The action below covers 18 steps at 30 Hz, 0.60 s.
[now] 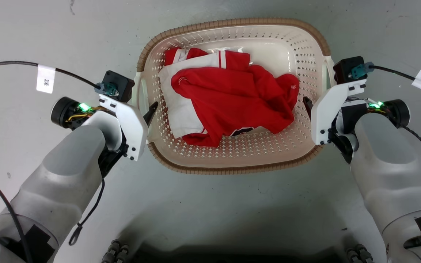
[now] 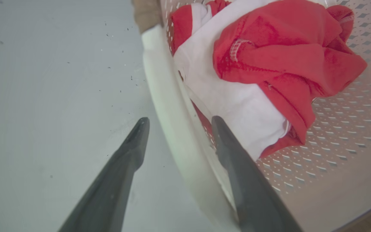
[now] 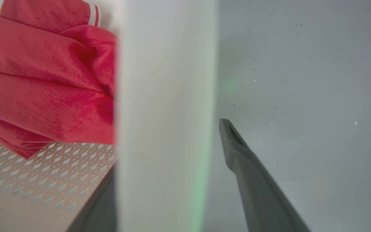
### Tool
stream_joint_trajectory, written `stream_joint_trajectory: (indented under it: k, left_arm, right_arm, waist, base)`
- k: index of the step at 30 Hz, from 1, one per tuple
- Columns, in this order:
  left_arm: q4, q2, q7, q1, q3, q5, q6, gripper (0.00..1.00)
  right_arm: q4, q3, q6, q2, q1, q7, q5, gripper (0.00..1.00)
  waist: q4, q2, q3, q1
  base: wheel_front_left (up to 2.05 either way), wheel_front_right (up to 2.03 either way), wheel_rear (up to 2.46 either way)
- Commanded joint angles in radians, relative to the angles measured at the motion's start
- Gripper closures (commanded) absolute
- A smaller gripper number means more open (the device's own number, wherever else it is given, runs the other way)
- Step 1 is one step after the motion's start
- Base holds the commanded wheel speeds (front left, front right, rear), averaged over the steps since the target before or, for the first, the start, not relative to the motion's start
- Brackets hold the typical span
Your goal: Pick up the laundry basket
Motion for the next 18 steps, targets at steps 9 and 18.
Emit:
stream_joint_trajectory:
  k: [9, 18]
  left_arm:
    - [0.026, 0.011, -0.045, -0.062, -0.135, -0.075, 0.002, 0.00]
    - [0.026, 0.009, -0.058, -0.096, -0.248, -0.148, 0.002, 0.00]
  right_arm:
    - [0.054, 0.013, -0.001, -0.001, -0.050, -0.020, -0.028, 0.00]
    - [0.089, 0.009, -0.001, 0.002, -0.056, 0.005, -0.042, 0.00]
  waist:
    - [0.009, 0.0000, 0.000, -0.0001]
    - [0.018, 0.0000, 0.008, -0.0001]
  base:
    - [0.00, 0.00, 0.00]
    - [0.00, 0.00, 0.00]
